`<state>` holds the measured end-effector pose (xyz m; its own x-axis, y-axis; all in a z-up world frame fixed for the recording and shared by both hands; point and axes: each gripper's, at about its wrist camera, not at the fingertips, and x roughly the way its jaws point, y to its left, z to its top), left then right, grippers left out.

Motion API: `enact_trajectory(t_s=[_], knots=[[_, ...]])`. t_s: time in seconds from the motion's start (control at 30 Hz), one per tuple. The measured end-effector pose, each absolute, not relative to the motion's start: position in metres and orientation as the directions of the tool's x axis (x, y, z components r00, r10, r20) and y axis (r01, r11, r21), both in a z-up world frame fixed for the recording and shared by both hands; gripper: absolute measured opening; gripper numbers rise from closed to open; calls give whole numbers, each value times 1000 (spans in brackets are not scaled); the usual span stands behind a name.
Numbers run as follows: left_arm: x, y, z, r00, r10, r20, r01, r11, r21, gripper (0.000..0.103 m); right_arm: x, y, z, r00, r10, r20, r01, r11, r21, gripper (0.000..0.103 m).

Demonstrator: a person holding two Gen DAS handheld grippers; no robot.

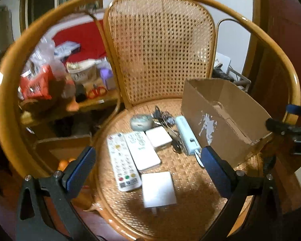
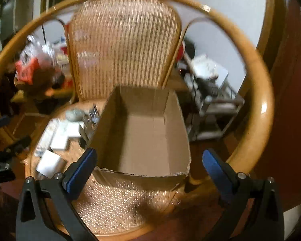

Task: Organize rigid objects
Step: 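Lower the left tool onto the flat white charger and close on it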

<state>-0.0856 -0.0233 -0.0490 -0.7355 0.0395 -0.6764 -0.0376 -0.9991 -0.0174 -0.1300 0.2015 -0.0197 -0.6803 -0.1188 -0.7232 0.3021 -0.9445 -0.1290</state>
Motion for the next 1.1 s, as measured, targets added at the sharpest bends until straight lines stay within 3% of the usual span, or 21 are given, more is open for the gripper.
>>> enact_trajectory(t_s=[0.17, 0.23, 0.43, 0.73, 0.93, 1.0, 1.03, 1.1], knots=[[-114, -23, -79, -678, 1, -736, -14, -1000, 12, 101, -147, 193, -32, -702, -120, -702, 324, -931, -166, 103], [-120, -26, -87, -651, 31, -759, -8, -999, -33, 101, -157, 196, -40, -679, -129, -723, 324, -936, -137, 103], [-106, -9, -110, -618, -2, -786, -59, -997, 49, 101, -179, 212, -50, -626, -142, -767, 296, -953, -66, 103], [-107, -9, -148, -545, -6, -838, -49, -998, 39, 101, -198, 218, -63, -574, -135, -808, 268, -963, -29, 103], [-109, -5, -154, -546, -42, -837, -40, -996, 76, 101, -212, 223, -91, -486, -113, -867, 266, -964, -24, 79], [-109, -4, -154, -548, -51, -835, -39, -996, 86, 101, -216, 225, -99, -468, -89, -879, 262, -964, -42, 61], [-109, -4, -154, -547, -54, -836, -37, -995, 89, 101, -218, 228, -102, -460, -90, -883, 256, -966, -35, 58], [-110, -4, -156, -545, -66, -836, -33, -994, 101, 101, -219, 227, -104, -462, -69, -884, 257, -965, -59, 38]])
